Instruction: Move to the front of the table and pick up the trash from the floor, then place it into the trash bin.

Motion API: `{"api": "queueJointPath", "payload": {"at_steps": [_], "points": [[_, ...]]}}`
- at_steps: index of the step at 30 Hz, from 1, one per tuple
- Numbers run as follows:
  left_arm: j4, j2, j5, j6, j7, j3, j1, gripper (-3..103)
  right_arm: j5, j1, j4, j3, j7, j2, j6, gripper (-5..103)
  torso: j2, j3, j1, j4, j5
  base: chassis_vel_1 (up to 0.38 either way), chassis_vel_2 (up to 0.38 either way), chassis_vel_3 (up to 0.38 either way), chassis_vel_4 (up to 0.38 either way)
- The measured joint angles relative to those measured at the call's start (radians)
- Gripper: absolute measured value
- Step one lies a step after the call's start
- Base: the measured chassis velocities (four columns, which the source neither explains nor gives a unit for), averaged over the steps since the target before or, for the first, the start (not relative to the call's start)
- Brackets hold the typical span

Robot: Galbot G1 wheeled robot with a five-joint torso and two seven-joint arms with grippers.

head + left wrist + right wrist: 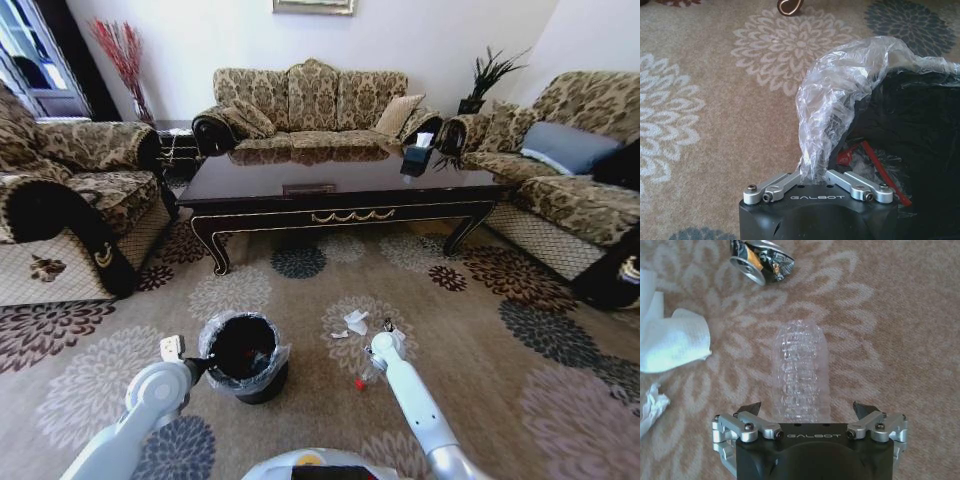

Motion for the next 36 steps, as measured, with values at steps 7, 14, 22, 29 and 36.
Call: {"api": "queueJointPath", "payload": {"at_steps": [7,14,22,29,36], "points": [[-0.001,0.003,-0.002,0.0,-0.001,0.0,0.0,0,-0.011,0.033,-0.061,0.041,0.0,0.029,0.01,96,0.0,0.0,0.0,0.0,0.0,0.0,0.0,0.0,0.0],[-0.005,0.003,-0.012,0.0,-0.002,-0.006,0.001,0,-0.047,0.025,-0.077,0.034,-0.008,0.042,0.013,75,0.0,0.0,0.0,-0.0001,0.0,0.0,0.0,0.0,0.0],[-0.006,-0.001,-0.013,0.0,-0.002,-0.007,0.003,0,-0.06,0.025,-0.079,0.03,-0.01,0.051,0.014,44,0.0,0.0,0.0,0.0001,-0.0002,0.0,0.0,0.0,0.0],[-0.006,-0.007,-0.012,0.0,-0.003,-0.005,0.004,0,-0.06,0.023,-0.076,0.028,-0.013,0.044,0.015,32,0.0,0.0,0.0,0.0003,0.0001,0.0,0.0,0.0,0.0],[-0.011,-0.014,-0.013,0.0,-0.003,-0.003,0.006,0,-0.059,0.016,-0.066,0.028,-0.011,0.038,0.021,25,0.0,0.0,0.0,0.0002,0.0003,0.0,0.0,0.0,0.0]]}}
